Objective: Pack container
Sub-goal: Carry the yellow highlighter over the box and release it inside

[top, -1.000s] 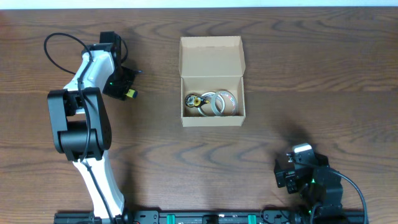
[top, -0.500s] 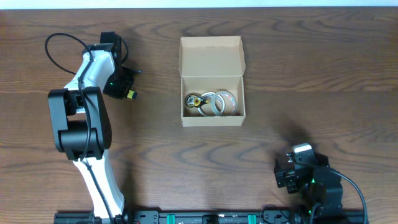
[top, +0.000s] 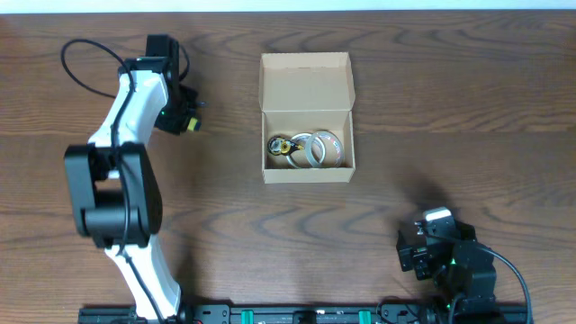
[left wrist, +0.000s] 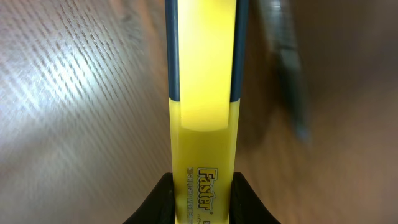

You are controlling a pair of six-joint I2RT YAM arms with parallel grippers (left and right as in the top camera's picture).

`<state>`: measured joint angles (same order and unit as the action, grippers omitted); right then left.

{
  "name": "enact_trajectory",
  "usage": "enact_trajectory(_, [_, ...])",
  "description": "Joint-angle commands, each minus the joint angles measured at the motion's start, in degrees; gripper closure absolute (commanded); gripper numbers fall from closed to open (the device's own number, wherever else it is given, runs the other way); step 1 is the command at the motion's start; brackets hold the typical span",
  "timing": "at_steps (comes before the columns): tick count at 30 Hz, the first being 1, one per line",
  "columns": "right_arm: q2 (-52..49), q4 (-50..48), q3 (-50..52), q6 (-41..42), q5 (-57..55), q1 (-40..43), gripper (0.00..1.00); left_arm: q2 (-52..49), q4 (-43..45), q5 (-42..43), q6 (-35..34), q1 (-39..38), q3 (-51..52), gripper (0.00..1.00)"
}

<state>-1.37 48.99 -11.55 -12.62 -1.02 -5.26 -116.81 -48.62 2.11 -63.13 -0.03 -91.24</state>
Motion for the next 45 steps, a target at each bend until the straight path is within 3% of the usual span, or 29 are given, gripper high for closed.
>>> enact_trajectory(1, [0.3, 0.1, 0.4, -0.7, 0.4, 0.5, 0.01, 5.5, -0.2, -2.4, 0.4, -2.0, 0.0, 0.88])
enact_trajectory(10, [0.3, 0.1, 0.4, -0.7, 0.4, 0.5, 0.01, 12.0, -0.2, -2.5, 0.3, -12.3, -0.7, 0.88])
enact_trajectory(24, [0.3, 0.1, 0.4, -0.7, 0.4, 0.5, 0.01, 12.5, 2.2, -2.5, -1.4, -34.4, -5.0, 0.85])
enact_trajectory(43, [0.3, 0.1, 0.4, -0.7, 0.4, 0.5, 0.01, 0.3, 3.4, -2.3, -8.9, -38.8, -3.7, 0.84])
enact_trajectory(45, [0.3, 0.1, 0.4, -0.7, 0.4, 0.5, 0.01, -0.4, 3.9, -2.3, -9.3, -38.8, -3.7, 0.80])
